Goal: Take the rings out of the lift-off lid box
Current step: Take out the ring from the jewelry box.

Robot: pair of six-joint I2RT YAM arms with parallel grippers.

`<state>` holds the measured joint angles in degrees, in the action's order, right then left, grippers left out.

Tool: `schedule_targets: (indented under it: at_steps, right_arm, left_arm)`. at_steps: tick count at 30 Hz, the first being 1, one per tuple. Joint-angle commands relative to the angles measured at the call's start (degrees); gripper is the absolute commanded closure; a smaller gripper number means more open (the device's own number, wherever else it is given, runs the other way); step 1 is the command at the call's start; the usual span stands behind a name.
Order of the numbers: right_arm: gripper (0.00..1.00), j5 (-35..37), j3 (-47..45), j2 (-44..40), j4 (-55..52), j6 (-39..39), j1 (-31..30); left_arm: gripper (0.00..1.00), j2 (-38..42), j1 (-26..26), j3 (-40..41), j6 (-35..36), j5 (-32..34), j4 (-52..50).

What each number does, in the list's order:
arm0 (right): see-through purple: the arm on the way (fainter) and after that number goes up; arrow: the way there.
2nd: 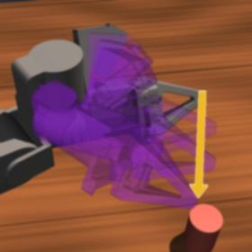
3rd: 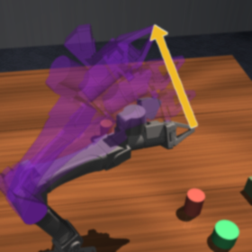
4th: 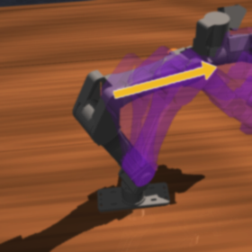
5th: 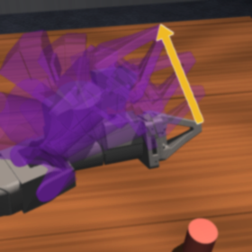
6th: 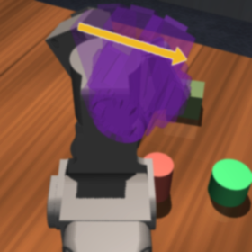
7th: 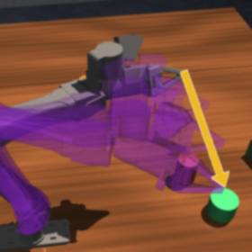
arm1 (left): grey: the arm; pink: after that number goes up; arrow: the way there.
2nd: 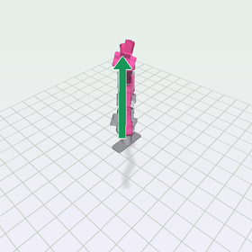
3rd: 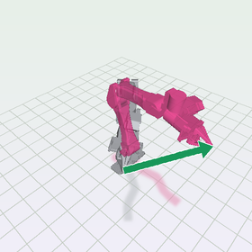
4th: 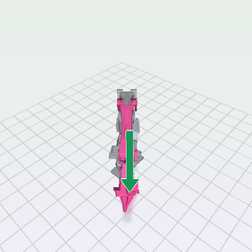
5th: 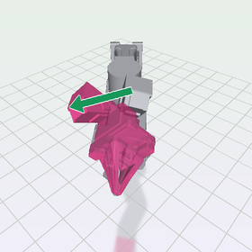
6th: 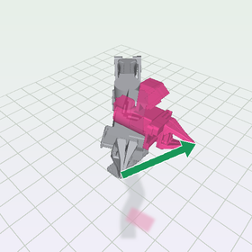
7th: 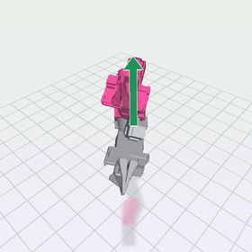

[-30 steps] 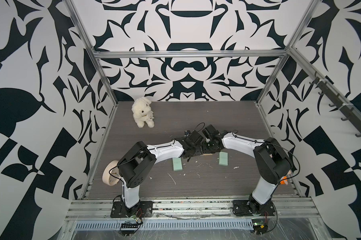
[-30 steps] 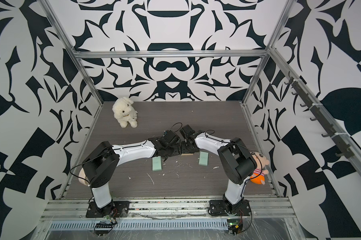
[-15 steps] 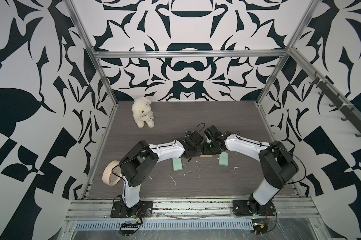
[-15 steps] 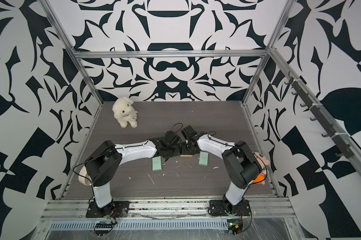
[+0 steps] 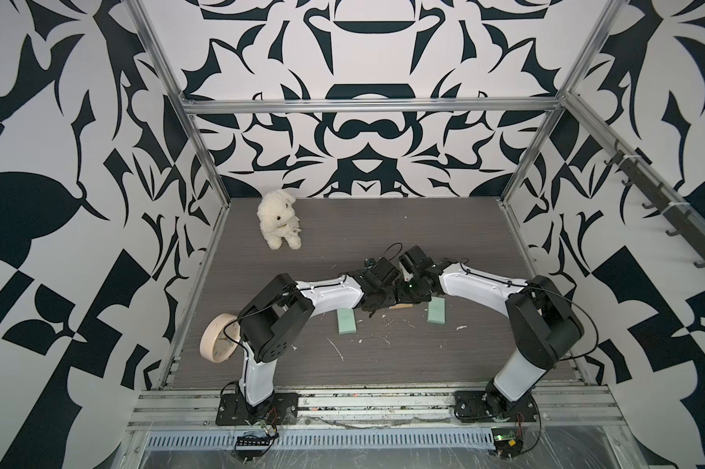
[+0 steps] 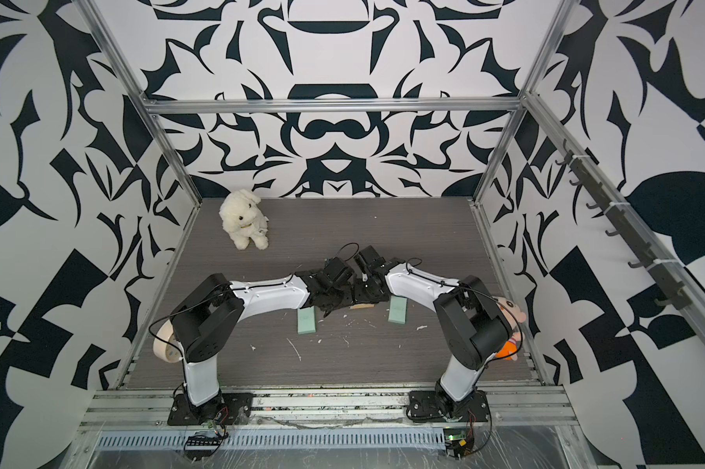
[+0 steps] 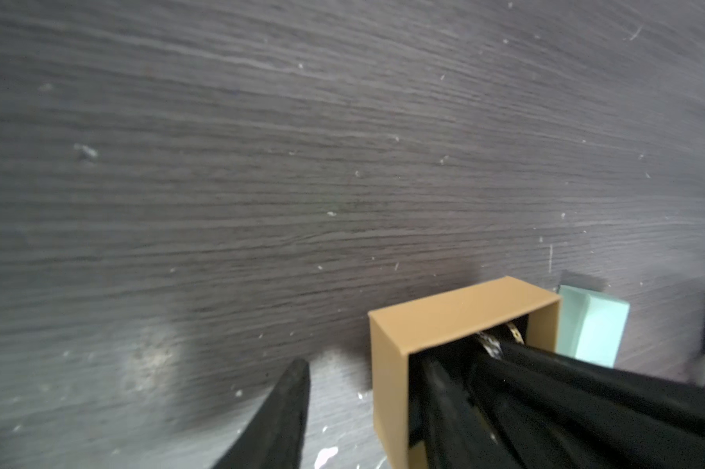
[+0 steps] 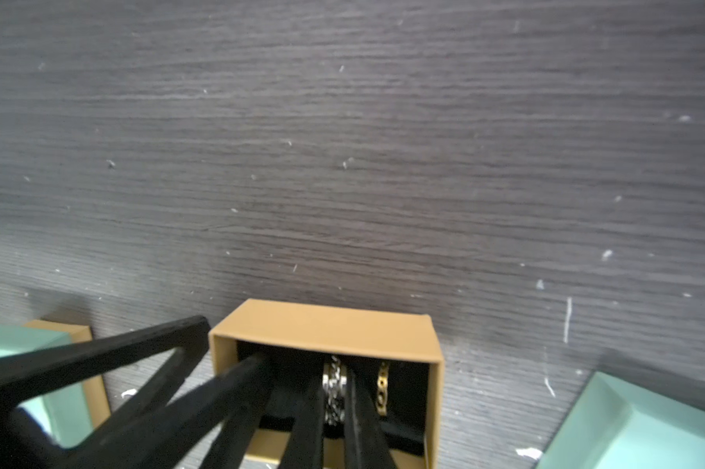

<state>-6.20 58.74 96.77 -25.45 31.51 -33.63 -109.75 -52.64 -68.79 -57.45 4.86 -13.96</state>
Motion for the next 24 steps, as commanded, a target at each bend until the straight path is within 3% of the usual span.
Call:
schedule_targets:
  at_steps: [1,24]
  right_arm:
    - [0.97,-1.4,-0.6,-2.8,1.1,0.2,-0.3]
    - [0.98,-2.8,-2.1,-5.1,2.3,-0.1,-0.3]
  left_arm:
    - [0.57,-1.4,-0.3,-1.4,0.0,-0.4,-1.0]
    - [0.64,-5.7,-0.3,-4.5,0.6,-0.1,-8.2]
